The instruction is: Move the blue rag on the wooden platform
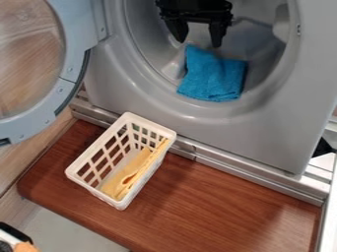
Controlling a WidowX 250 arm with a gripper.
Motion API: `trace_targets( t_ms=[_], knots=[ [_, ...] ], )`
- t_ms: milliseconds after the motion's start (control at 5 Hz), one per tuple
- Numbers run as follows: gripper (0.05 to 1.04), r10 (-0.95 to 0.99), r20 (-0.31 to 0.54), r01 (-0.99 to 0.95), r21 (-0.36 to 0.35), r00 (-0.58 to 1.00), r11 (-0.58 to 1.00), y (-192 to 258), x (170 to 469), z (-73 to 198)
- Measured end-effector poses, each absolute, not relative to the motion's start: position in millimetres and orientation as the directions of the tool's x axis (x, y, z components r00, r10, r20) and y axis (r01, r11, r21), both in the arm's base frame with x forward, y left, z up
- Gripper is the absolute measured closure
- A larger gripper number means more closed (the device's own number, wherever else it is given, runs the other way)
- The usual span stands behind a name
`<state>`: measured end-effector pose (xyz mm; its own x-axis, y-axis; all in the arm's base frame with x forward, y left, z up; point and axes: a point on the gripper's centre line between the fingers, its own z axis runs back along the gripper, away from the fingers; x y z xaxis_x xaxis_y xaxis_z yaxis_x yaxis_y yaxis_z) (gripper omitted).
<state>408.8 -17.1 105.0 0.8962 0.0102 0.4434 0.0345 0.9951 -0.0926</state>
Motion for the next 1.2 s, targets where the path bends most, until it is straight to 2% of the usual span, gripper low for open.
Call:
trace_targets(
  t_ms=[400,600,800,1000,1200],
  knots=[
    [0.083,0.073,0.397,-0.04,-0.091,0.915,0.995,-17,401,100],
    [0.089,0.036,0.27,-0.022,-0.054,0.962,0.998,-40,384,32],
    [0.085,0.019,0.212,-0.005,-0.068,0.977,0.998,-43,335,24],
    [0.084,-0.012,0.25,0.041,-0.114,0.968,0.993,-53,321,37],
    [0.084,0.006,0.242,0.025,-0.125,0.97,0.992,-53,313,35]
  ],
)
